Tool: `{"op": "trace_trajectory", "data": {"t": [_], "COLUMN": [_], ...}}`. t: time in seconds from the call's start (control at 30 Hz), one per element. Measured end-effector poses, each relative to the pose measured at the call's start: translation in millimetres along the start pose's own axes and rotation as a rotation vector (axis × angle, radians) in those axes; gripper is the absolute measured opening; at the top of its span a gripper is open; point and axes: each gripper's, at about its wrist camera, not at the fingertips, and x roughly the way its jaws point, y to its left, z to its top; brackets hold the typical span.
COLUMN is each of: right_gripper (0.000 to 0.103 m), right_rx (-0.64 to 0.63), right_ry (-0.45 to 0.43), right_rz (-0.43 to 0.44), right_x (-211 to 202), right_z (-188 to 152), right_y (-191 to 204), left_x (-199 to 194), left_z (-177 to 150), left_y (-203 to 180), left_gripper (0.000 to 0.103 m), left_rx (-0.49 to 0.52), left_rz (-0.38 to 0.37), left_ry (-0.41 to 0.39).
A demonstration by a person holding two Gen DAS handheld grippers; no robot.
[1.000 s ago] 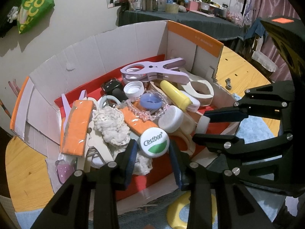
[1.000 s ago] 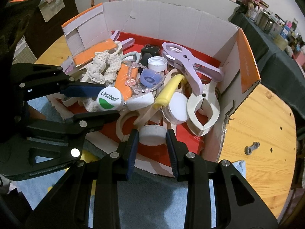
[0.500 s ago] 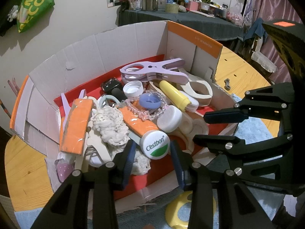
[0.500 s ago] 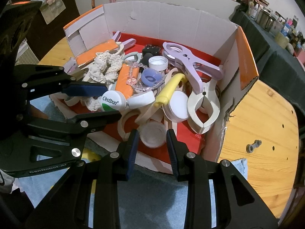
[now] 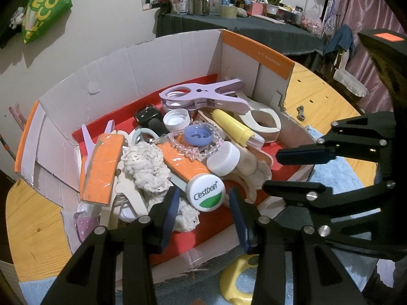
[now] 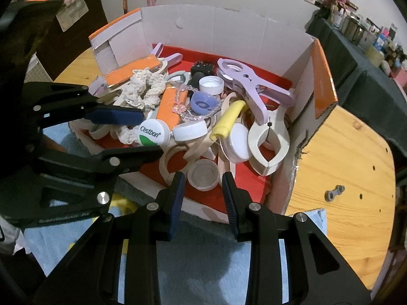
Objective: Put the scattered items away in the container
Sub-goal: 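Lower caps into the box and open both grippers, then withdraw both grippers from the box back over the towel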
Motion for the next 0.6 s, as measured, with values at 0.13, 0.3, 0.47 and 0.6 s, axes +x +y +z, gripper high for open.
{"op": "trace_trajectory", "data": {"t": [0.13, 0.3, 0.47, 0.6], "right_gripper": [0.029, 0.029, 0.029, 0.029], "right_rx": [-0.019, -0.049, -0.092, -0.084], "right_ry": [-0.020, -0.037, -0.024, -0.030], "right_rz": [-0.021, -0.033, -0.058, -0.045], "right_x": [-10.9, -25.7, -32.9, -40.1], "right_z": [-5.1, -16.6, -37.7, -52.0], "right_y": [4.3, 12.8, 23.0, 24.2], "left_x": [-0.7, -0.5, 0.2, -0.5], "left_z": [0.1, 0.2, 0.6, 0.6], "left_y": [-0.7, -1.0, -1.1, -2.5], "left_gripper": [0.044, 0.046, 0.049, 0.050], "left_rx": [-0.003, 0.000, 0.003, 0.001], "left_rz": [0.003, 0.006, 0.008, 0.015], "left_ry": [0.001, 0.005, 0.005, 0.008]}}
